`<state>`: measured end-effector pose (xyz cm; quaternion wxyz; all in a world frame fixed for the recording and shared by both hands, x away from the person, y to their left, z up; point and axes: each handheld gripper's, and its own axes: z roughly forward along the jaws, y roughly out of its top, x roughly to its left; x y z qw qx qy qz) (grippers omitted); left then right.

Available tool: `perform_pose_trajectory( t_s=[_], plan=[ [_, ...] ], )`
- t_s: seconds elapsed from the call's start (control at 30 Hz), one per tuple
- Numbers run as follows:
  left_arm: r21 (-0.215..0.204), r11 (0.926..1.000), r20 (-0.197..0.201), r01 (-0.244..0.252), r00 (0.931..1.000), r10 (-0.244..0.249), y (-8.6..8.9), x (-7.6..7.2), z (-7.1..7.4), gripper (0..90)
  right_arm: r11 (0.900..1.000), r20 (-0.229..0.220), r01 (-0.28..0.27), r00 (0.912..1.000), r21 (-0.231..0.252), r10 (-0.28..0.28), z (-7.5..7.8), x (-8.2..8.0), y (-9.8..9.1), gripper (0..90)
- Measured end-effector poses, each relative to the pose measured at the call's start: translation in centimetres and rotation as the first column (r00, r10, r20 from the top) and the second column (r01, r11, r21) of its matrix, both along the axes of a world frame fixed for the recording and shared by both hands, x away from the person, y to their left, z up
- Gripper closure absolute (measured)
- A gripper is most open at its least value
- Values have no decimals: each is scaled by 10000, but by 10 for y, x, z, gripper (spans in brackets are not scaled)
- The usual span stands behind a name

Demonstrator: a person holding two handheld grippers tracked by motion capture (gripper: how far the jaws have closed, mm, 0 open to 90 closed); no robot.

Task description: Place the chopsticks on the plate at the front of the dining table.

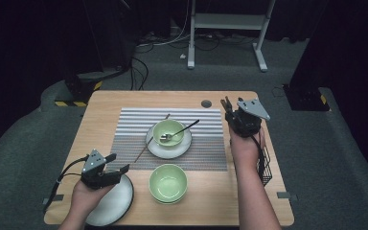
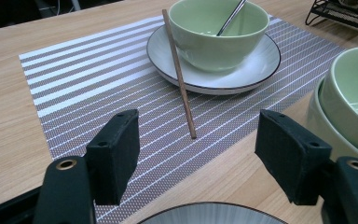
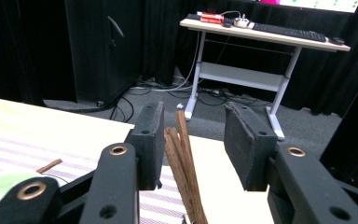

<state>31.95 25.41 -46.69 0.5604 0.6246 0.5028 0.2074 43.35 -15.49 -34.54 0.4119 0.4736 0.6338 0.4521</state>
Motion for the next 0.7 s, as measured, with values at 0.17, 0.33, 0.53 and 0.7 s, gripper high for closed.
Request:
perform_pose_trajectory(
  t_s=[0.17, 0.33, 0.53, 0.7],
  plan=[
    [-52, 10000, 14, -74, 10000, 74, -1, 1, -1, 307, 9999, -279, 110, 9996, -29, -110, -5, 10, -2, 625],
    [29, 10000, -18, -56, 10000, 56, -1, 1, -2, 307, 9999, -534, 113, 9985, -82, -117, -11, 16, -1, 646],
    [-177, 9998, -115, -117, 9999, 115, 4, 2, -2, 308, 9996, -676, 163, 9976, -222, -178, -16, 21, 3, 679],
    [-156, 9998, -20, -103, 9999, 103, 5, 1, 0, 308, 9995, -819, 221, 9964, -237, -240, -20, 24, 5, 687]
  ],
)
